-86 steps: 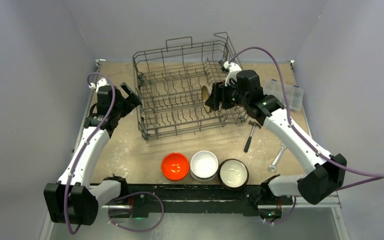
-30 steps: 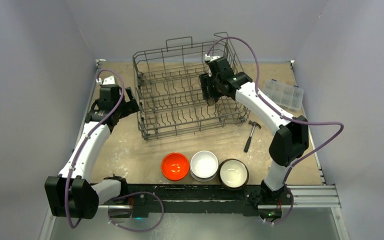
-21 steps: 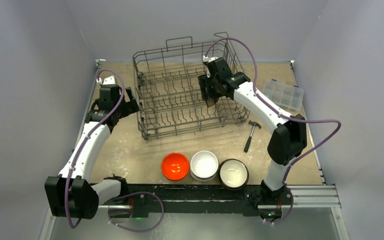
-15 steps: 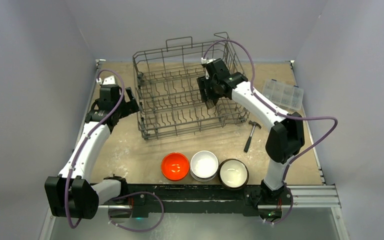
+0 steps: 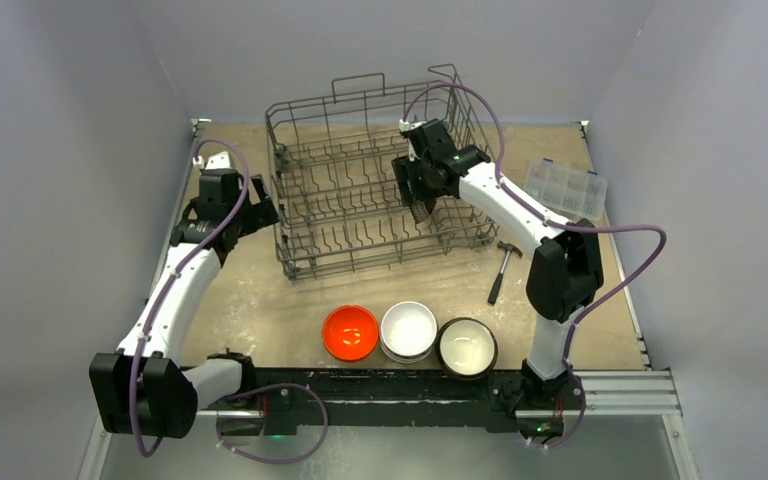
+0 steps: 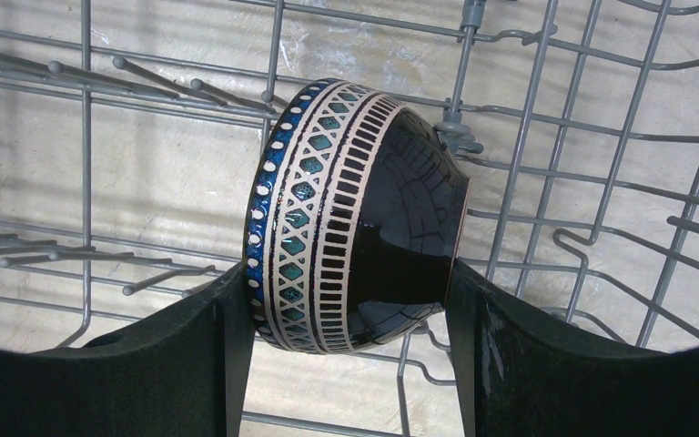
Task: Load the bowls into the dish rack
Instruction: Place the bowl in the dish rack.
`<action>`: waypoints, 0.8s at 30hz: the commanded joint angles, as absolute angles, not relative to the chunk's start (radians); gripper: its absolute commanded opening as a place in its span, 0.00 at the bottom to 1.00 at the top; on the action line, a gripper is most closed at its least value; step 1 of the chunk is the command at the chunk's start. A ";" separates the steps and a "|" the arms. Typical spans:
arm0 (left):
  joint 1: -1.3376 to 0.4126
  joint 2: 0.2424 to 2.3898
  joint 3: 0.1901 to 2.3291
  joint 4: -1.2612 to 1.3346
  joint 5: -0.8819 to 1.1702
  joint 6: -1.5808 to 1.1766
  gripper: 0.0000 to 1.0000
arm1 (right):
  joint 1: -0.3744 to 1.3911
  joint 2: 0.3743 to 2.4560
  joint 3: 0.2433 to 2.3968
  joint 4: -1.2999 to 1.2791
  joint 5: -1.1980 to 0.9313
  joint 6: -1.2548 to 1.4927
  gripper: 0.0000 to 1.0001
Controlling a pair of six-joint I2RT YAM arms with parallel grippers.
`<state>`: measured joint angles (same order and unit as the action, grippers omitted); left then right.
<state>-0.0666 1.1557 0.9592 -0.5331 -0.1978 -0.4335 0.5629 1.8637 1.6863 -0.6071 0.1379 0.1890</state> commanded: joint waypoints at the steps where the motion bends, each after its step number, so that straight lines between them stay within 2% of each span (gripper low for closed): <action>1: -0.063 1.155 0.939 -0.610 -0.234 -0.396 0.99 | 0.568 1.855 1.716 -0.593 0.126 0.214 0.14; 8: -0.063 1.154 0.939 -0.612 -0.235 -0.396 0.99 | 0.567 1.812 1.723 -0.588 0.131 0.202 0.63; 14: -0.063 1.149 0.936 -0.609 -0.230 -0.396 0.99 | 0.567 1.754 1.691 -0.548 0.141 0.187 0.89; 18: -0.063 1.151 0.937 -0.609 -0.230 -0.397 0.99 | 0.569 1.737 1.683 -0.540 0.143 0.179 0.94; 24: -0.064 1.147 0.934 -0.609 -0.231 -0.397 0.99 | 0.568 1.740 1.664 -0.530 0.123 0.171 0.92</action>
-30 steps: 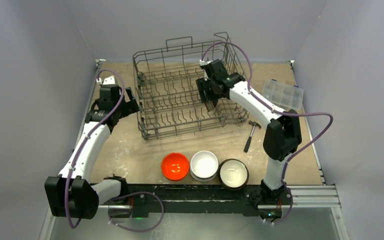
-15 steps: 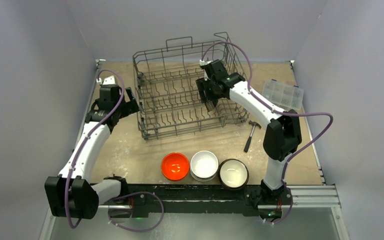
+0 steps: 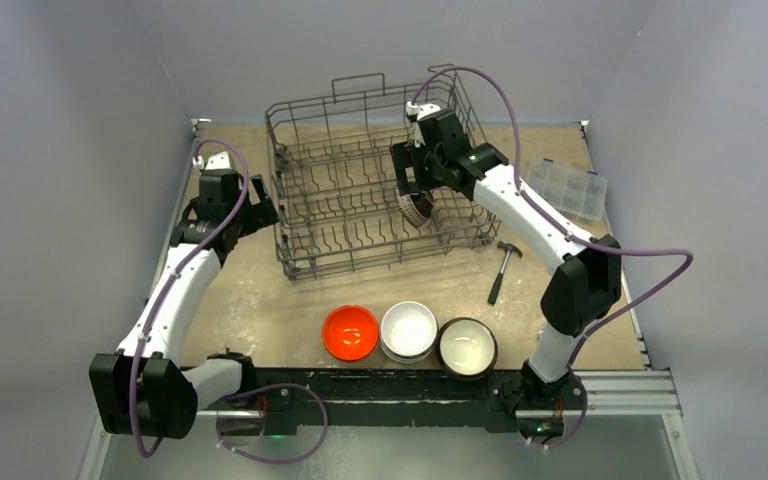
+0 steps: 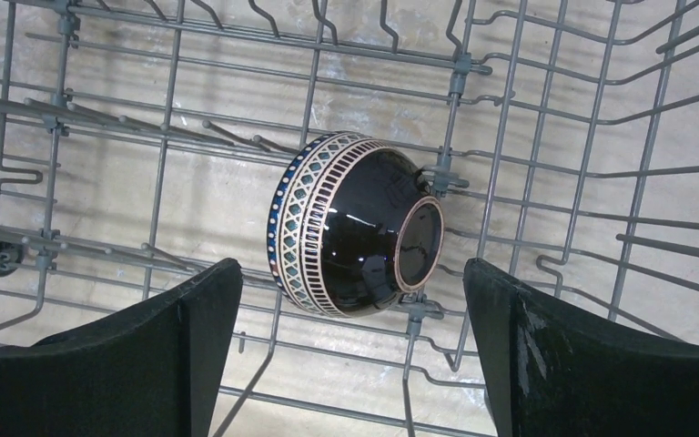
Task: Load the bowls into the dish rack
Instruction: Place the bowl in the dish rack.
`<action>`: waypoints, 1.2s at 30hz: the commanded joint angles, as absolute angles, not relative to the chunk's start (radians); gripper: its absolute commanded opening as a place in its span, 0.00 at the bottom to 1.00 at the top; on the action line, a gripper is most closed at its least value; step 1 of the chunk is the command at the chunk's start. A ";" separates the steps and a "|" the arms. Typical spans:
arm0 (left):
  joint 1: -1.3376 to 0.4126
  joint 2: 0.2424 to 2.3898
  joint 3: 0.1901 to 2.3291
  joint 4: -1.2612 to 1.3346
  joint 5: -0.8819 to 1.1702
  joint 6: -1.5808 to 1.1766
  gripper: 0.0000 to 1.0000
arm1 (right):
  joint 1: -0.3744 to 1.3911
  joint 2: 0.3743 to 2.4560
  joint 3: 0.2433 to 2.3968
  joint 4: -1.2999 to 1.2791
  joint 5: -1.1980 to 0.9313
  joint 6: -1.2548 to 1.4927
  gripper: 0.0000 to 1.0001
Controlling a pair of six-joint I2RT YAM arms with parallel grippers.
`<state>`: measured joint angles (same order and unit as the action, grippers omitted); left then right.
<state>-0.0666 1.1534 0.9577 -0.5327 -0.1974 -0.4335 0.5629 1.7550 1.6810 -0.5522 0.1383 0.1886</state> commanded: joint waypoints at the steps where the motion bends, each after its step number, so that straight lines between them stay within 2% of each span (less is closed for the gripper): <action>1: -0.064 1.147 0.935 -0.609 -0.231 -0.396 0.99 | 0.569 1.746 1.664 -0.534 0.110 0.168 0.92; 8: -0.063 1.153 0.935 -0.608 -0.227 -0.396 0.99 | 0.601 1.787 1.654 -0.533 0.095 0.153 0.95; 16: -0.064 1.154 0.934 -0.607 -0.224 -0.396 0.99 | 0.615 1.858 1.680 -0.582 0.246 0.167 0.94; 19: -0.063 1.155 0.933 -0.607 -0.224 -0.396 0.99 | 0.615 1.874 1.680 -0.595 0.271 0.185 0.91; 23: -0.063 1.154 0.934 -0.607 -0.226 -0.396 0.99 | 0.616 1.862 1.677 -0.600 0.248 0.199 0.81; 26: -0.063 1.154 0.934 -0.607 -0.224 -0.396 0.99 | 0.611 1.854 1.673 -0.590 0.234 0.196 0.79; 29: -0.063 1.154 0.934 -0.607 -0.224 -0.397 0.99 | 0.597 1.852 1.665 -0.582 0.180 0.198 0.71; 36: -0.065 1.150 0.931 -0.607 -0.225 -0.396 0.99 | 0.536 1.831 1.625 -0.545 0.049 0.201 0.68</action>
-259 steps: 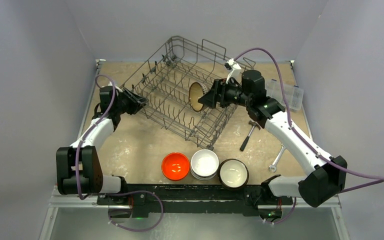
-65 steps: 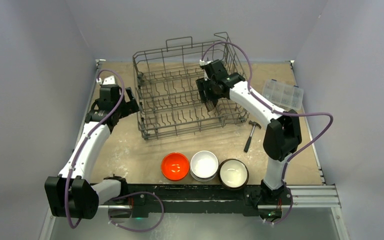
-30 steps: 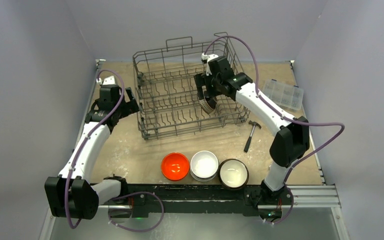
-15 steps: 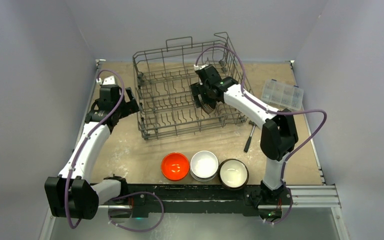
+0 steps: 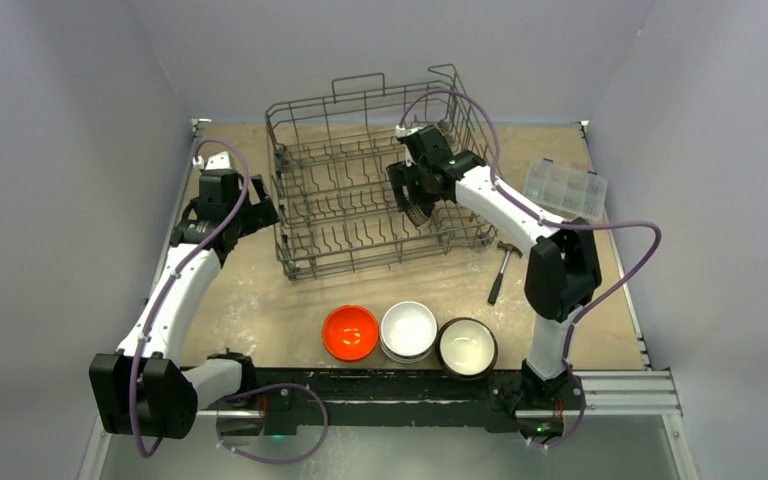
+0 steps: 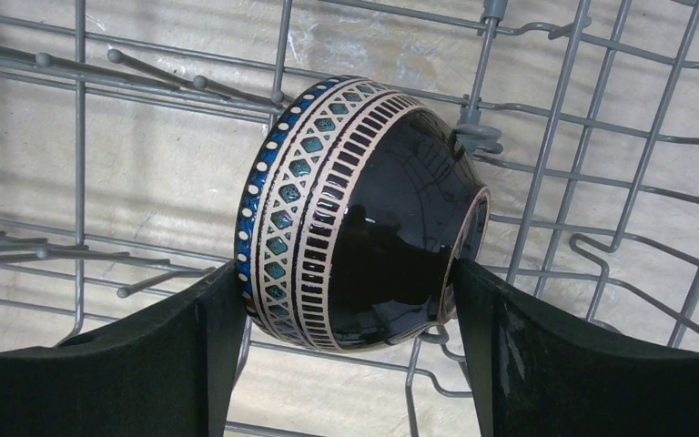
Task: Load the bowls into the dish rack
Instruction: Place the bowl in the dish rack.
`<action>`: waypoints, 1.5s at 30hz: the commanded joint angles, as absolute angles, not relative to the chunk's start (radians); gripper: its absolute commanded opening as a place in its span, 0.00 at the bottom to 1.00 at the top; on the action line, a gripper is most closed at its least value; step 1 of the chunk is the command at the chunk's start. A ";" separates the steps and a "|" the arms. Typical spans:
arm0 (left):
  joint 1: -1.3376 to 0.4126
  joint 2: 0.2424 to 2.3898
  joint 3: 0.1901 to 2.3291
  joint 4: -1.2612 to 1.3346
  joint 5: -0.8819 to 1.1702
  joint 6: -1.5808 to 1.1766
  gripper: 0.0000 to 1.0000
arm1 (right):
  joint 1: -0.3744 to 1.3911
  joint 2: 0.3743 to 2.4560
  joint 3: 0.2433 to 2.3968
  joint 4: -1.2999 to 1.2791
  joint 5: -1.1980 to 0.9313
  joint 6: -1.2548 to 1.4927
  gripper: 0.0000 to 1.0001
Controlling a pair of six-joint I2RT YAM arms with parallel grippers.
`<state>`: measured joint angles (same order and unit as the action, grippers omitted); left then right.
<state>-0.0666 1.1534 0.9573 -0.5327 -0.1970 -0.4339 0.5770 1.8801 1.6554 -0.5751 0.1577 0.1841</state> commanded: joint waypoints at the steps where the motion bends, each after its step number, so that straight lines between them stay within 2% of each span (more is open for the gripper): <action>1: -0.063 1.150 0.931 -0.607 -0.225 -0.396 0.99 | 0.527 1.826 1.616 -0.537 0.027 0.201 0.68; 13: -0.064 1.152 0.932 -0.609 -0.226 -0.397 0.99 | 0.444 1.823 1.537 -0.479 -0.185 0.198 0.65; 36: -0.064 1.151 0.933 -0.609 -0.225 -0.394 0.98 | 0.424 1.899 1.451 -0.452 -0.260 0.191 0.67; 39: -0.063 1.150 0.931 -0.610 -0.226 -0.394 0.98 | 0.425 1.888 1.456 -0.452 -0.262 0.180 0.74; 41: -0.063 1.151 0.933 -0.611 -0.227 -0.394 0.98 | 0.424 1.864 1.460 -0.447 -0.255 0.175 0.84; 45: -0.064 1.149 0.934 -0.611 -0.228 -0.394 0.99 | 0.424 1.815 1.488 -0.448 -0.222 0.166 0.98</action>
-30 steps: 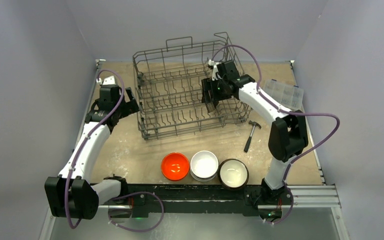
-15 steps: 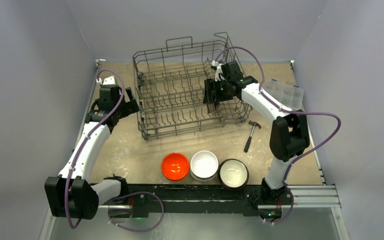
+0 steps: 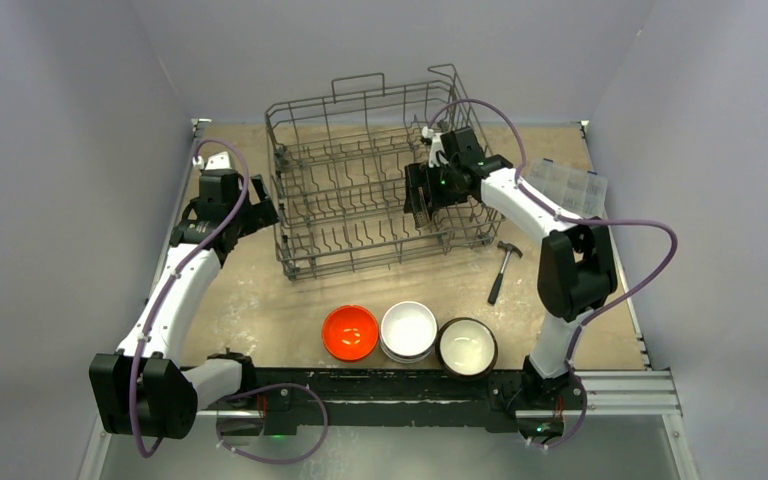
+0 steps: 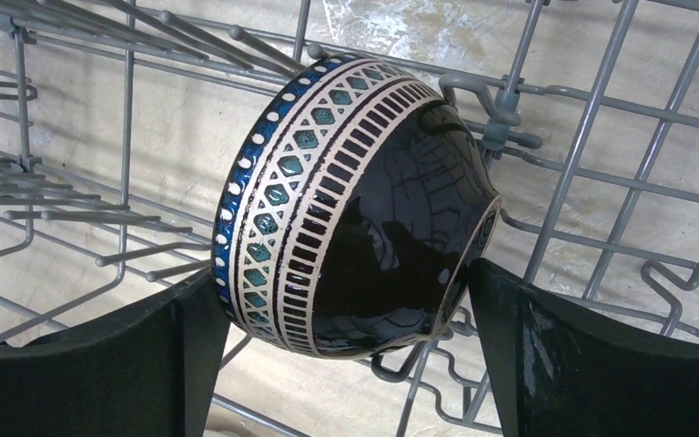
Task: Load the bowls into the dish rack
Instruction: Place the bowl in the dish rack.
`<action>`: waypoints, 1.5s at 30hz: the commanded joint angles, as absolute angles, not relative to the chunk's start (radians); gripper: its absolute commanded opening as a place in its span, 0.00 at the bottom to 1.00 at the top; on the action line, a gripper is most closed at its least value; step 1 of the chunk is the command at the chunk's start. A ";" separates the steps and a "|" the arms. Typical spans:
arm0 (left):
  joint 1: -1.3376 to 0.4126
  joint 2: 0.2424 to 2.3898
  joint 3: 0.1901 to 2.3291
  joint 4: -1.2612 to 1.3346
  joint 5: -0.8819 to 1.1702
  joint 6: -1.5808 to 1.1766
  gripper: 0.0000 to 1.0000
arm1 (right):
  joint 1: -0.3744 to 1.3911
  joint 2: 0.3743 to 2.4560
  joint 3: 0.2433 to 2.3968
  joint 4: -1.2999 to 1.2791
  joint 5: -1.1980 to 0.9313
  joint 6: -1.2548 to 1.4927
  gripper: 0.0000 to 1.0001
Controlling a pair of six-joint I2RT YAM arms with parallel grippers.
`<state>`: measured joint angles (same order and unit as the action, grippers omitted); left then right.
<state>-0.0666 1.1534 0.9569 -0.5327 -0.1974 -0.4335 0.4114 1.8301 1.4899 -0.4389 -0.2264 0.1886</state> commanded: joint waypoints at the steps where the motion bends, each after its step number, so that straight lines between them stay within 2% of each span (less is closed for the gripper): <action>1: -0.064 1.149 0.933 -0.611 -0.229 -0.394 0.99 | 0.423 1.802 1.493 -0.448 -0.216 0.166 0.99; 19: -0.066 1.085 0.913 -0.555 -0.160 -0.382 0.99 | 0.423 1.494 1.449 -0.310 -0.150 0.262 0.99; 26: -0.065 1.069 0.902 -0.511 -0.152 -0.362 0.99 | 0.423 1.458 1.510 -0.327 -0.166 0.321 0.99; 33: -0.065 0.979 0.915 -0.472 -0.124 -0.365 0.99 | 0.423 1.300 1.317 -0.257 -0.237 0.359 0.99; 41: -0.065 0.921 1.090 -0.521 0.172 -0.422 0.99 | 0.423 1.174 1.267 -0.404 -0.310 0.374 0.99; 45: -0.066 0.913 1.094 -0.482 0.351 -0.538 0.99 | 0.423 1.093 1.234 -0.445 -0.320 0.394 0.99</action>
<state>-0.0666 0.9287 1.0683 -0.5274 0.1246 -0.4240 0.4191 1.1702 1.2556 -0.3885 -0.2836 0.3649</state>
